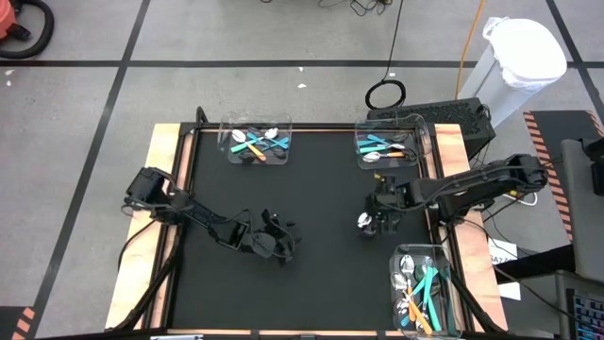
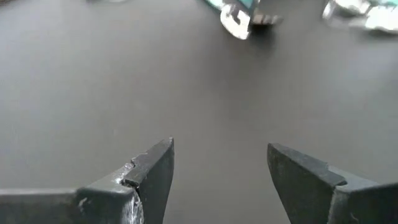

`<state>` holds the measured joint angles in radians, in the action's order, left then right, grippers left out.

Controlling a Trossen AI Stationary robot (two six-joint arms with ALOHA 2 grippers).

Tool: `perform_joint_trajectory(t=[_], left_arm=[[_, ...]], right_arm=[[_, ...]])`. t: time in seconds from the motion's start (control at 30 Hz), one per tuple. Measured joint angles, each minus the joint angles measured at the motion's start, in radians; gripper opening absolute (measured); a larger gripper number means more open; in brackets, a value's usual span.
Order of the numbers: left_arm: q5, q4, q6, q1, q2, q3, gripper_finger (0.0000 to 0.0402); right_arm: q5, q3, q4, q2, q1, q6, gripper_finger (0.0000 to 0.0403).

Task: Sort silverware by color (type)
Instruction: Put the light blue spoon into the top right transparent bin

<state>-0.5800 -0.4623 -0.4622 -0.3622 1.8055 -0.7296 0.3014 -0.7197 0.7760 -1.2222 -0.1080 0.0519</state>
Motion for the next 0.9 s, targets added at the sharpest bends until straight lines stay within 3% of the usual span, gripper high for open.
perform_joint_trajectory(t=[0.23,0.63,0.73,0.9], left_arm=[[0.001,-0.011,-0.03,0.025,0.094,-0.003,0.0255],[0.034,-0.019,-0.029,0.033,0.103,-0.013,0.0255],[0.035,-0.018,-0.029,0.033,0.103,-0.013,0.0255],[0.035,-0.018,-0.029,0.033,0.103,-0.013,0.0255]], right_arm=[[-0.147,-0.001,-0.115,-0.082,0.063,-0.038,0.0146],[-0.143,-0.014,-0.122,-0.291,0.087,-0.13,0.0137],[-0.151,-0.033,-0.114,-0.294,0.087,-0.125,0.0104],[-0.153,-0.086,-0.104,-0.276,0.088,-0.091,0.0012]])
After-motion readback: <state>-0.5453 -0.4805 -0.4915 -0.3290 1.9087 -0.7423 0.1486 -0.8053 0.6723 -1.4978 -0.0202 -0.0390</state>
